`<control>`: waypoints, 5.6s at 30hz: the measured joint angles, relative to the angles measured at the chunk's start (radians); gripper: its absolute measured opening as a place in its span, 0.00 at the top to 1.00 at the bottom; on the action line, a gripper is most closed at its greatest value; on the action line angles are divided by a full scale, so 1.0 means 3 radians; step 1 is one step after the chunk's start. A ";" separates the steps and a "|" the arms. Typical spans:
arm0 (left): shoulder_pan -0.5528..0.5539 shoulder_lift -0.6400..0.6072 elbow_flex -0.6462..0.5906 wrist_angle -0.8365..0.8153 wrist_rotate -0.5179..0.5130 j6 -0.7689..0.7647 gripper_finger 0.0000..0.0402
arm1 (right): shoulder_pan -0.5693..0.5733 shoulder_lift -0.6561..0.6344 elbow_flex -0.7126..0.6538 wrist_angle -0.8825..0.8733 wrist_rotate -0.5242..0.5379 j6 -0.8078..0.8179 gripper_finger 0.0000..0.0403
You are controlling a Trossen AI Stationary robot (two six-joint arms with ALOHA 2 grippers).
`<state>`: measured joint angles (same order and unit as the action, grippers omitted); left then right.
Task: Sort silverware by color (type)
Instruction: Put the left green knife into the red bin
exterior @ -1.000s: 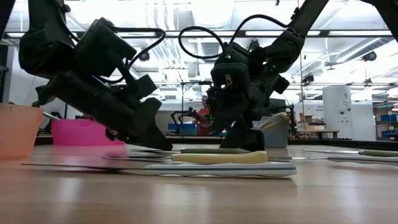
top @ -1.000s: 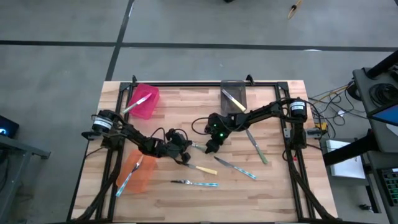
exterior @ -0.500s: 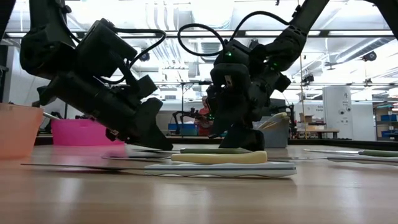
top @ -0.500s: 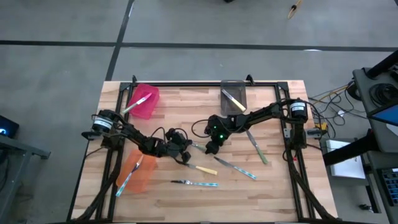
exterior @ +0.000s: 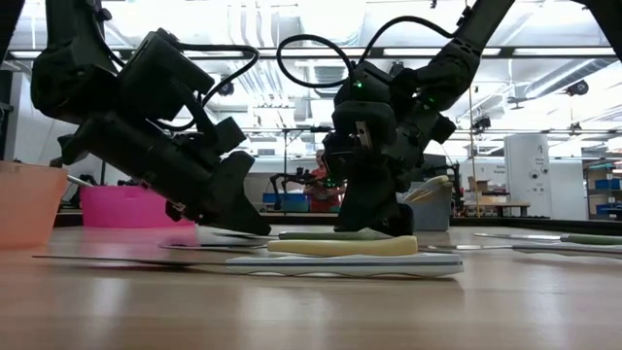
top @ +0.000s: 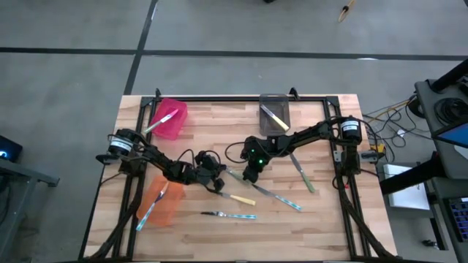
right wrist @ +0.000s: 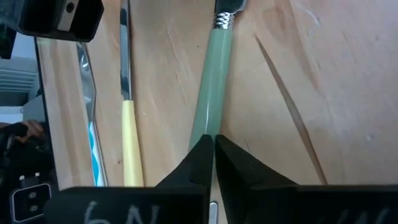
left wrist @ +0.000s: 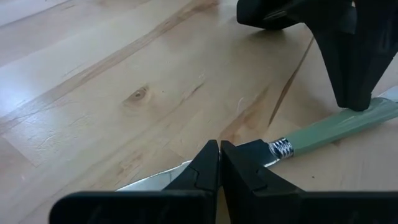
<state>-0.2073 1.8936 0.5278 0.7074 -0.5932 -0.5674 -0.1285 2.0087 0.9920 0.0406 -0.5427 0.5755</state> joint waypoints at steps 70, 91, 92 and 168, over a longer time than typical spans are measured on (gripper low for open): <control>0.0299 -0.0379 0.0003 -0.0746 0.0135 0.0533 1.00 | 0.0840 -0.0716 -0.0836 0.1263 0.2103 -0.0980 0.43; 0.0295 -0.0312 0.0001 -0.0692 0.0193 0.0452 1.00 | 0.0829 -0.0089 -0.0737 0.1341 0.2673 -0.0959 0.84; 0.0295 -0.0357 -0.0002 -0.0702 0.0203 0.0466 1.00 | 0.0827 -0.0131 -0.0736 0.1331 0.2644 -0.0956 0.84; 0.0030 -0.1599 0.0959 0.0676 0.2385 0.2191 0.58 | 0.0561 -0.1177 -0.0453 0.4623 0.0148 -0.0955 0.84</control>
<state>-0.1984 1.4140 0.8156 0.9103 0.1222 0.0899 0.0398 1.6554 0.8562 1.4275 -0.4984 0.2890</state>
